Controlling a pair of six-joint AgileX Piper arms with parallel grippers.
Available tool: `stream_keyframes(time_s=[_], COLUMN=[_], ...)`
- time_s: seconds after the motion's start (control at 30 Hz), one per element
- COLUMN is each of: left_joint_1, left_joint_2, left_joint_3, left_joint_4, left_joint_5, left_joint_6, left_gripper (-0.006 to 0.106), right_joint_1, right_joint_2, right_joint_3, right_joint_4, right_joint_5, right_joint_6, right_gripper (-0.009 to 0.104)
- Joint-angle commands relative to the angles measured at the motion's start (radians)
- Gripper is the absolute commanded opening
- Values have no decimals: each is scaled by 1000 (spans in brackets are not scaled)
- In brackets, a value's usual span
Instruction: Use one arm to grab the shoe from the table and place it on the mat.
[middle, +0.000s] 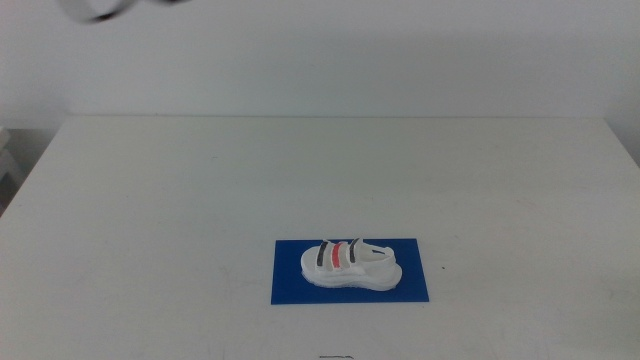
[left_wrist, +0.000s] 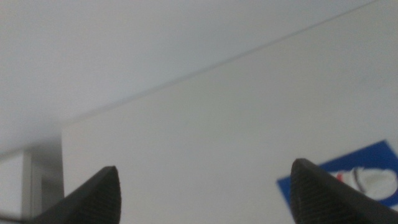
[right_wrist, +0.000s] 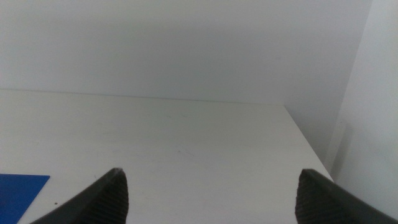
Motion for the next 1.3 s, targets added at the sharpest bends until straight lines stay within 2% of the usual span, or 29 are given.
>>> stream_keyframes(time_s=[0.0,0.17,0.27,0.4,0.53,0.8,1.07,1.27], left_joint_1=[82,354,470,574,617,617,625,731], left_joint_2=[-119,-357,-507,-716,-862,-1041,-1174,-1245], left_joint_3=[86,452,670,941,1100,1301,1542,1674], left_joint_4=[-41,-235,-302,-344,-379,-379,-418,-597], left_joint_5=[-45,-423,-639,-827,-880,-946,-1222,-1245], left_joint_6=[-1,31,68,77,76,77,132,240], left_gripper=[92,92,92,92,92,92,92,92], right_joint_1=[2,2,2,2,2,2,2,2], right_joint_2=[-19,-19,-19,-19,-19,-19,-19,-19], right_joint_3=[-19,-19,-19,-19,-19,-19,-19,-19], right_joint_4=[-9,-9,-9,-9,-9,-9,-9,-9], right_joint_5=[-76,-76,-76,-76,-76,-76,-76,-76], right_joint_6=[-4,-4,-4,-4,-4,-4,-4,-4], right_gripper=[94,94,94,94,94,94,94,94])
